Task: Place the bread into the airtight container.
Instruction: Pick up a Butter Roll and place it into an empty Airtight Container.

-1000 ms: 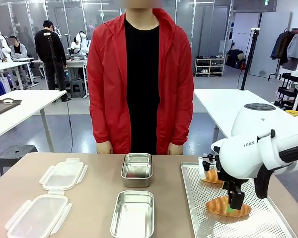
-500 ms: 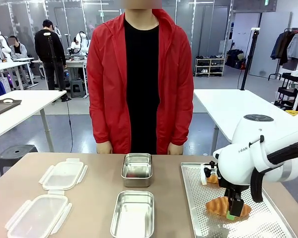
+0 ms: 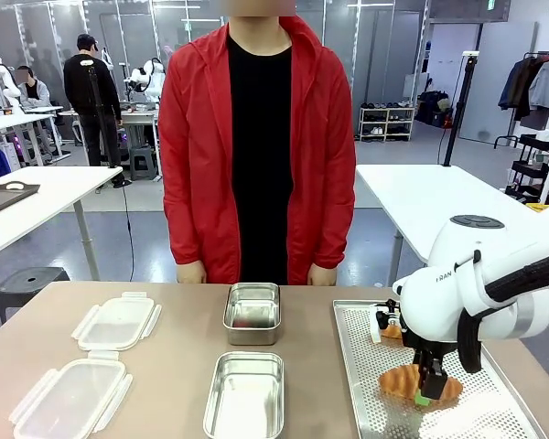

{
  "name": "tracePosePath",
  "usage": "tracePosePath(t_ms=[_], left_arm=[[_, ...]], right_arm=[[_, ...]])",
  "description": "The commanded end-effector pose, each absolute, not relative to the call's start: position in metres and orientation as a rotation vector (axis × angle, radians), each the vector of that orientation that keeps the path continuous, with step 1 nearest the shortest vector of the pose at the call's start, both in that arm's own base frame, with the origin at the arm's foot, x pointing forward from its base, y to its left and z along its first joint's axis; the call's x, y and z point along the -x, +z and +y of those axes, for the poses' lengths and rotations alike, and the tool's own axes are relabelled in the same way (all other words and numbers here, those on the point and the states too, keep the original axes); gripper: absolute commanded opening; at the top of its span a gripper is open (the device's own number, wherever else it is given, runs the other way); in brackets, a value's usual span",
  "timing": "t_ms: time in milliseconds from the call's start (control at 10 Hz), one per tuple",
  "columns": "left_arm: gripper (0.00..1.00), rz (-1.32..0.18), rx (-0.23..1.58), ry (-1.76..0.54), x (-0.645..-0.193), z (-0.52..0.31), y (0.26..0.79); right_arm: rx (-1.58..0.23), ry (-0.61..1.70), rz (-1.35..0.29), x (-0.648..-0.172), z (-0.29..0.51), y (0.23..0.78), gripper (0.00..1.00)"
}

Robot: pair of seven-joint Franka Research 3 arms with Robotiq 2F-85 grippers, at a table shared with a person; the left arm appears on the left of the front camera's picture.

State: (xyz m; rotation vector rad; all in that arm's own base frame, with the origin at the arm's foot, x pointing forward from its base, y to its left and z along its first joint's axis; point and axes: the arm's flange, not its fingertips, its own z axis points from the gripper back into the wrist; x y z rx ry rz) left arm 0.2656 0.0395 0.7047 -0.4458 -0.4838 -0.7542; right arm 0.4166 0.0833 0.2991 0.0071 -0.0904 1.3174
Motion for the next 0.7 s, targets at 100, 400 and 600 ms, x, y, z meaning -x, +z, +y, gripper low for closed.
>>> tracePosePath(t_ms=[100, 400, 600], left_arm=[[1.00, -0.486, 0.450, -0.774, -0.265, 0.039, 0.706], [1.00, -0.486, 0.450, -0.774, -0.265, 0.039, 0.706], [1.00, -0.486, 0.450, -0.774, -0.265, 0.039, 0.706]], right_arm=[[-0.010, 1.335, -0.080, -0.390, 0.077, 0.289, 0.47], [-0.012, 1.331, -0.086, -0.393, 0.076, 0.303, 0.27], [-0.015, 1.331, -0.087, -0.397, 0.074, 0.335, 0.27]])
